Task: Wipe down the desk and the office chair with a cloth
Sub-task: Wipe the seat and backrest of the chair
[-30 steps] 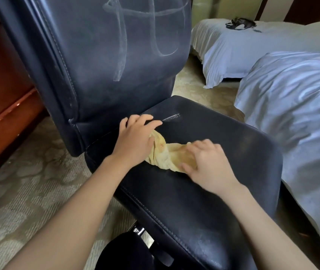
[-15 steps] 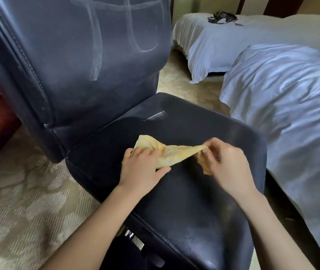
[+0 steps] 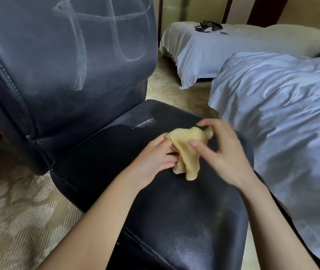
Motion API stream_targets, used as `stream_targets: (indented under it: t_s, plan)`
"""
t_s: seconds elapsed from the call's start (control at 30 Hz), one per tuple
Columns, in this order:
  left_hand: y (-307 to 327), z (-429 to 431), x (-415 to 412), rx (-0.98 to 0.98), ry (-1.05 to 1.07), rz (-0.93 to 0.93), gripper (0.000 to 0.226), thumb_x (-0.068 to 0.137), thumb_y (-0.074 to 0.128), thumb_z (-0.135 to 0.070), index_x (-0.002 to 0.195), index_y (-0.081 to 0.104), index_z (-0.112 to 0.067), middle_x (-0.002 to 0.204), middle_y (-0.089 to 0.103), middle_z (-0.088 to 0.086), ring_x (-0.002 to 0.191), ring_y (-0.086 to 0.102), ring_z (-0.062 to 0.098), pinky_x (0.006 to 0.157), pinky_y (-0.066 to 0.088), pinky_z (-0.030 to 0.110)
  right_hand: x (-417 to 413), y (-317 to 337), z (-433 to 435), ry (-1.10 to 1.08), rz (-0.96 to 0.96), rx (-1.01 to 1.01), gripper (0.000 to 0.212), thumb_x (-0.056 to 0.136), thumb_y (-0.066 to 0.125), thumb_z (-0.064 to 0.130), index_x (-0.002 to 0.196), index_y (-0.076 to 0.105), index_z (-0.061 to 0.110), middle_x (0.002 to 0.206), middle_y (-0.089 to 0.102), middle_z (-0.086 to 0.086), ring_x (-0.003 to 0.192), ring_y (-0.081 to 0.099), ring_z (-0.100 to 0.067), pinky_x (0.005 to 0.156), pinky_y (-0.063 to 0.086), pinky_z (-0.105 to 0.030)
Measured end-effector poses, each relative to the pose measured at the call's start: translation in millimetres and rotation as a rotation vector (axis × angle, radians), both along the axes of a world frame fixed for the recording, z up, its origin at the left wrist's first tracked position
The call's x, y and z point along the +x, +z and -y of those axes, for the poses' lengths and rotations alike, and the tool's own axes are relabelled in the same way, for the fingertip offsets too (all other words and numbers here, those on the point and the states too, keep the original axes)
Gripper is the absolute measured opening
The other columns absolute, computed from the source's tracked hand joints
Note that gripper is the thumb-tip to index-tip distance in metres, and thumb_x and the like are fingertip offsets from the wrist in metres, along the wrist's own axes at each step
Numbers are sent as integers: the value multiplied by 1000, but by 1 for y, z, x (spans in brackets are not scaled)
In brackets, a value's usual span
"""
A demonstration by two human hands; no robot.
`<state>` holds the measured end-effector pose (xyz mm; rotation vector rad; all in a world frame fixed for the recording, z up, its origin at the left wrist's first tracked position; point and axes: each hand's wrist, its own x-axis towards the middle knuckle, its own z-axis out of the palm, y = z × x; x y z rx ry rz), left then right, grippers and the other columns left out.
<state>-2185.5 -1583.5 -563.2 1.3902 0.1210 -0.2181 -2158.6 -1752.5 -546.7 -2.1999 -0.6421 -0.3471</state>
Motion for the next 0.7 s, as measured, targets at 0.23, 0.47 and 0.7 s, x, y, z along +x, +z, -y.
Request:
stream_targets:
  t_s: [0.23,0.47,0.7]
  plan:
    - [-12,0,2,10,-107,-36,29,103,38,-32,127,53,-29,118,67,6,103,67,19,95,51,40,2,-53,-23,44,-231,255,36,82,69,33,109,46,36,94,59,23,87,58,2,71,45,-10]
    - [-25,-38,25,743,91,160,28,92,56,-36,119,59,-38,120,63,-8,106,60,7,90,46,26,65,-41,-19,-108,-170,-174,35,82,57,56,104,45,32,95,59,10,91,58,-16,72,46,-35]
    - [-70,-100,32,1490,127,8,62,99,25,-50,152,5,-24,160,-5,-4,146,-12,17,117,-4,42,111,-69,-75,-93,-19,-423,66,87,53,54,144,30,29,155,17,-6,142,12,-31,115,11,-50]
